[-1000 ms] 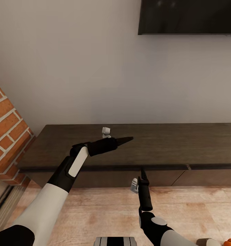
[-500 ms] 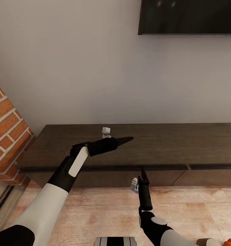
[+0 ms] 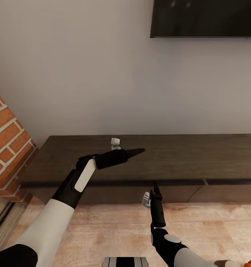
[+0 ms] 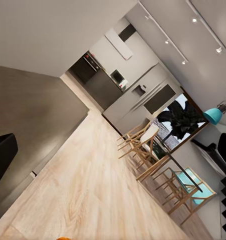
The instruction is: Place each of the two pumpkins and all three candles from the living room inside a cabinet in the living room (use any cabinet), then make sure every cabinet is closed, and position the cauldron so it is next to a table in the living room.
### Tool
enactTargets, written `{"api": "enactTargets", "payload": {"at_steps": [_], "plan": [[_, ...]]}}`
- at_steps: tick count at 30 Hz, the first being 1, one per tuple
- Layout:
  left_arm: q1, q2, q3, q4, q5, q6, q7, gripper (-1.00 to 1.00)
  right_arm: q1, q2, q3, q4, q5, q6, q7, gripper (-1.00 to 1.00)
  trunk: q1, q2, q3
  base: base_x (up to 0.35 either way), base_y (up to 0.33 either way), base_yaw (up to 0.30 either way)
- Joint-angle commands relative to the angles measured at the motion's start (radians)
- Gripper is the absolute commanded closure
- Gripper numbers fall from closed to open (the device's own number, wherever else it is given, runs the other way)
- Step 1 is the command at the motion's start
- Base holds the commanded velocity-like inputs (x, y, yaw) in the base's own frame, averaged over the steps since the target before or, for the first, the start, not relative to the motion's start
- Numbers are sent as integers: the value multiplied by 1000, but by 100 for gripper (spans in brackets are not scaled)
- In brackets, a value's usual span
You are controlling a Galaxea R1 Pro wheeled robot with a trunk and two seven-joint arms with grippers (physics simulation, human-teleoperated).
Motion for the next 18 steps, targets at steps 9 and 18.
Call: {"api": "enactTargets", "payload": {"at_steps": [9, 18], "plan": [[0, 1, 0, -5, 0, 0, 0, -100, 0, 1, 0, 2, 0, 0, -1, 100, 0, 0, 0, 24, 0, 0], [0, 1, 0, -4, 0, 0, 1, -100, 0, 2, -1, -1, 0, 0, -1, 100, 0, 0, 0, 0, 0, 0]]}}
